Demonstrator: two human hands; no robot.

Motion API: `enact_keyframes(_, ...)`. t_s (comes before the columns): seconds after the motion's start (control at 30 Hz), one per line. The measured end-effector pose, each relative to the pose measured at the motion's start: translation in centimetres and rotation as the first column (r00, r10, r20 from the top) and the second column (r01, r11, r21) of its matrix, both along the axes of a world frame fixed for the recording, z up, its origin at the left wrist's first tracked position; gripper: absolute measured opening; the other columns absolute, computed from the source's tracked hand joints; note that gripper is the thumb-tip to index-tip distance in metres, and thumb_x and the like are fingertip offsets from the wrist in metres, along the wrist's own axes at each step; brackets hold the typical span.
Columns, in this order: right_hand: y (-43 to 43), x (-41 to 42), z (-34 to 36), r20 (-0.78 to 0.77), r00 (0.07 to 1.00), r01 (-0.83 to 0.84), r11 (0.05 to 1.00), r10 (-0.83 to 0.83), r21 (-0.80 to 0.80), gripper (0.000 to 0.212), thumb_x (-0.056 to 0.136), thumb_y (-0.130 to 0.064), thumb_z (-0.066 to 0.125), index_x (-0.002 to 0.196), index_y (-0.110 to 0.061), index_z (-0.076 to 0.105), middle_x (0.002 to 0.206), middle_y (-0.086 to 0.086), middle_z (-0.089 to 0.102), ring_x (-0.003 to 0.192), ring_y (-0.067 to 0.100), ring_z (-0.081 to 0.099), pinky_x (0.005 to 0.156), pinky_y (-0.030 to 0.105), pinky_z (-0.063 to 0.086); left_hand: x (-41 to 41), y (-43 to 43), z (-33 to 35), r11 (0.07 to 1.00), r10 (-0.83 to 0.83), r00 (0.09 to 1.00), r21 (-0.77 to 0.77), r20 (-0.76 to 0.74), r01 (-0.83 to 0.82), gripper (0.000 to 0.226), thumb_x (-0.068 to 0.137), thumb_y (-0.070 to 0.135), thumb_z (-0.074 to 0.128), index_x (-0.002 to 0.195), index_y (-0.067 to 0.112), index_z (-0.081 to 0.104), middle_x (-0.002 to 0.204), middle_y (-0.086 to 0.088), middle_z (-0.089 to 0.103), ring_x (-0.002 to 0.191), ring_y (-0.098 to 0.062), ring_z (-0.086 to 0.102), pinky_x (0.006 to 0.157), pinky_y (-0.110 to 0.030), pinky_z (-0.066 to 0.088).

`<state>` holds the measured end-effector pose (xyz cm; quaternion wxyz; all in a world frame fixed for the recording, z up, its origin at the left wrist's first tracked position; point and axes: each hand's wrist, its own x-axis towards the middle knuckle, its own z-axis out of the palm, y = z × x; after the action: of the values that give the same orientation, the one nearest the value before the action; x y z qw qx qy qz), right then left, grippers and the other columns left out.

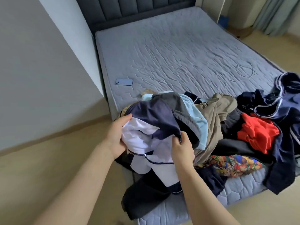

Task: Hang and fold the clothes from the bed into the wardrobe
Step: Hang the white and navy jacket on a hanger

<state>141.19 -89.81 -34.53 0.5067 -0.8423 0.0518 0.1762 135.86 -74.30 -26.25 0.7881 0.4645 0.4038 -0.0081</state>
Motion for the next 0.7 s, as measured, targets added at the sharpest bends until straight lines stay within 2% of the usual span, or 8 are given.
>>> enact_keyframes(0.1, 4.0, -2.4, 4.2, 0.138, 0.99, -0.056, 0.956, 0.017, 0.288, 0.02, 0.094, -0.021, 0.045, 0.075, -0.026, 0.049, 0.056, -0.017, 0.051, 0.056, 0.0, 0.045, 0.054, 0.018, 0.036, -3.9, 3.9, 0.8, 0.93, 0.19, 0.981, 0.328, -0.043, -0.166, 0.01, 0.091, 0.02, 0.053, 0.082, 0.014, 0.053, 0.084, -0.007, 0.059, 0.073, -0.02, 0.055, 0.065, -0.029, 0.042)
enact_keyframes(0.17, 7.3, -4.9, 7.0, 0.21, 0.975, -0.154, 0.902, 0.072, 0.403, 0.018, 0.094, -0.02, 0.046, 0.078, -0.027, 0.052, 0.057, -0.021, 0.051, 0.052, -0.004, 0.043, 0.051, 0.009, 0.035, -7.5, 6.2, 1.6, 0.844, 0.213, 0.977, 0.51, -0.03, -0.169, 0.008, 0.09, 0.011, 0.052, 0.096, 0.015, 0.049, 0.096, -0.006, 0.055, 0.083, -0.019, 0.051, 0.069, -0.024, 0.041)
enact_keyframes(0.27, 11.2, -7.8, 10.4, 0.293, 0.942, -0.293, 0.825, 0.163, 0.484, 0.017, 0.092, -0.018, 0.049, 0.079, -0.027, 0.057, 0.054, -0.018, 0.048, 0.05, -0.003, 0.04, 0.049, 0.007, 0.034, -11.7, 8.2, 2.6, 0.702, 0.158, 0.985, 0.693, 0.071, -0.163, 0.048, 0.081, -0.01, 0.05, 0.121, 0.014, 0.038, 0.104, 0.003, 0.047, 0.092, -0.013, 0.048, 0.07, -0.009, 0.042)
enact_keyframes(0.33, 14.9, -11.7, 12.4, 0.347, 0.899, -0.412, 0.788, 0.268, 0.457, 0.023, 0.09, -0.014, 0.051, 0.078, -0.032, 0.06, 0.059, -0.019, 0.055, 0.054, -0.004, 0.046, 0.053, 0.007, 0.038, -16.0, 10.5, 3.7, 0.597, 0.068, 0.991, 0.79, 0.119, -0.136, 0.072, 0.074, -0.01, 0.059, 0.133, 0.018, 0.029, 0.124, 0.006, 0.034, 0.114, -0.01, 0.037, 0.093, -0.018, 0.034)
enact_keyframes(0.4, 17.5, -14.8, 13.4, 0.397, 0.847, -0.509, 0.752, 0.352, 0.418, 0.03, 0.088, -0.01, 0.052, 0.079, -0.037, 0.06, 0.069, -0.025, 0.062, 0.066, -0.007, 0.055, 0.061, 0.005, 0.041, -18.7, 12.1, 4.5, 0.555, -0.084, 0.993, 0.832, 0.085, -0.024, 0.089, 0.069, 0.002, 0.071, 0.138, 0.029, 0.022, 0.131, 0.015, 0.023, 0.122, -0.002, 0.027, 0.104, -0.021, 0.026)
enact_keyframes(0.5, 21.5, -19.5, 14.4, 0.437, 0.787, -0.608, 0.673, 0.436, 0.422, 0.035, 0.086, -0.005, 0.055, 0.077, -0.039, 0.061, 0.072, -0.027, 0.065, 0.073, -0.01, 0.059, 0.065, 0.003, 0.042, -22.9, 15.2, 5.7, 0.473, -0.162, 0.987, 0.878, 0.008, 0.07, 0.044, 0.065, 0.024, 0.066, 0.107, 0.025, 0.054, 0.11, 0.005, 0.055, 0.102, -0.01, 0.054, 0.083, -0.023, 0.043)
enact_keyframes(0.6, 25.7, -24.0, 15.7, 0.493, 0.694, -0.713, 0.595, 0.525, 0.37, 0.035, 0.084, -0.006, 0.059, 0.078, -0.04, 0.061, 0.075, -0.027, 0.066, 0.075, -0.01, 0.059, 0.066, 0.003, 0.042, -28.2, 19.0, 6.3, 0.475, 0.164, 0.986, 0.878, -0.02, -0.062, 0.006, 0.083, 0.016, 0.053, 0.086, 0.014, 0.058, 0.083, -0.004, 0.065, 0.08, -0.024, 0.061, 0.064, -0.03, 0.043)
enact_keyframes(0.7, 29.4, -27.5, 16.5, 0.518, 0.615, -0.785, 0.524, 0.595, 0.33, 0.032, 0.084, -0.01, 0.059, 0.077, -0.041, 0.06, 0.072, -0.028, 0.065, 0.072, -0.009, 0.059, 0.062, 0.003, 0.042, -33.3, 21.9, 6.9, 0.567, 0.414, 0.903, 0.745, 0.111, -0.352, 0.014, 0.084, 0.003, 0.045, 0.086, 0.013, 0.055, 0.085, -0.009, 0.063, 0.082, -0.028, 0.058, 0.072, -0.035, 0.046)
